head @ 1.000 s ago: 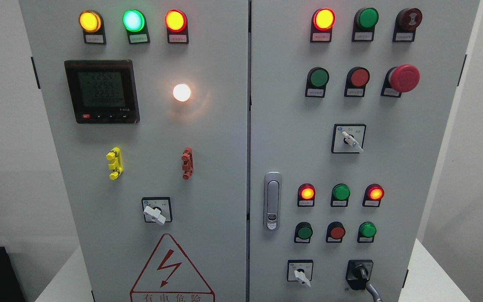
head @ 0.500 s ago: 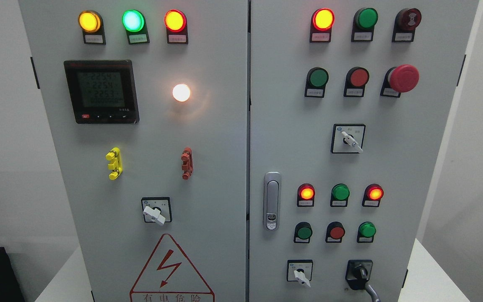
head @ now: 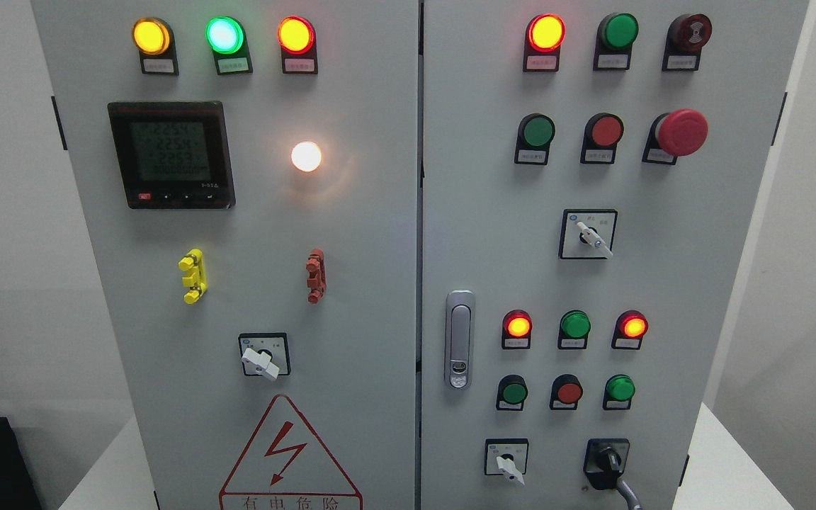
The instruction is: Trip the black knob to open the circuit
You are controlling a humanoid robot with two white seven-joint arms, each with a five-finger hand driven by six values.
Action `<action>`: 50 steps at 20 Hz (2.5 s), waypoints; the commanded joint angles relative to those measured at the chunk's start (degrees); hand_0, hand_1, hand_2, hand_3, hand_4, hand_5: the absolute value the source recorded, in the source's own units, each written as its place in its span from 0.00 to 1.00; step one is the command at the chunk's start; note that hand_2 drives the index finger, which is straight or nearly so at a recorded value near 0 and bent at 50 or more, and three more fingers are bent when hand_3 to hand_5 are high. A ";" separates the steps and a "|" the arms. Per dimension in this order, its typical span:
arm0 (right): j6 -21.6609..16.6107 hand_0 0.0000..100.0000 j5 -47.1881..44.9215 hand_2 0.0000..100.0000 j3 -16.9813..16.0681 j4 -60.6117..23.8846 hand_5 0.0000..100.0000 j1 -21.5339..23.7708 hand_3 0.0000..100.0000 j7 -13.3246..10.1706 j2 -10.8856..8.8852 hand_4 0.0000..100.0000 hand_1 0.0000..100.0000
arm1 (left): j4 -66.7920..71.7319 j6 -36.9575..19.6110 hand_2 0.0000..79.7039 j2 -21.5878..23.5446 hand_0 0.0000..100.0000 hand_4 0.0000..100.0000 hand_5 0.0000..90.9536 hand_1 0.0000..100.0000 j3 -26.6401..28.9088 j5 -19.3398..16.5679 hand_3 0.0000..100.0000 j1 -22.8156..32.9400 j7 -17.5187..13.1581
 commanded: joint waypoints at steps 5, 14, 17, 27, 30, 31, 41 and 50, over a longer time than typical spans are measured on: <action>-0.25 0.57 -0.04 0.00 1.14 -1.08 0.86 -0.72 1.00 0.34 -0.14 0.96 0.81 | -0.01 -0.10 0.00 -0.09 0.12 0.00 0.00 0.39 0.07 0.14 0.00 -0.14 0.01; -0.25 0.58 -0.04 0.00 2.10 -1.25 0.86 -0.72 1.00 0.34 -0.14 0.96 0.81 | -0.01 -0.10 0.00 -0.09 0.12 0.00 0.00 0.39 0.07 0.14 0.00 -0.14 0.01; -0.25 0.58 -0.04 0.00 2.11 -1.25 0.86 -0.72 1.00 0.34 -0.05 0.96 0.81 | -0.01 -0.01 0.00 -0.09 0.12 0.00 0.00 0.39 0.07 0.14 0.00 -0.14 0.01; -0.25 0.58 -0.04 0.00 2.46 -1.08 0.86 -1.16 1.00 0.34 -0.05 0.96 0.81 | -0.01 -0.01 0.00 -0.09 0.12 0.00 0.00 0.39 0.07 0.14 0.00 -0.14 0.01; -0.25 0.58 -0.04 0.00 2.81 -1.08 0.86 -1.07 1.00 0.34 -0.05 0.96 0.81 | -0.01 -0.10 0.00 -0.09 0.12 0.00 0.00 0.39 0.07 0.14 0.00 -0.23 0.01; -0.25 0.58 -0.04 0.00 2.98 -1.16 0.86 -1.16 1.00 0.34 -0.05 0.96 0.81 | -0.01 -0.10 0.00 -0.09 0.12 0.00 0.00 0.39 0.07 0.14 0.00 -0.14 0.01; -0.33 0.58 -0.04 0.00 3.16 -1.16 0.86 -1.25 1.00 0.34 -0.05 0.96 0.80 | -0.01 -0.10 0.00 -0.09 0.12 0.00 0.00 0.39 0.07 0.14 0.00 -0.14 0.01; -0.42 0.58 -0.04 0.00 3.69 -1.34 0.86 -1.51 1.00 0.52 -0.05 0.96 0.80 | -0.01 -0.01 0.00 -0.09 0.12 0.00 0.00 0.39 0.07 0.14 0.00 -0.14 0.01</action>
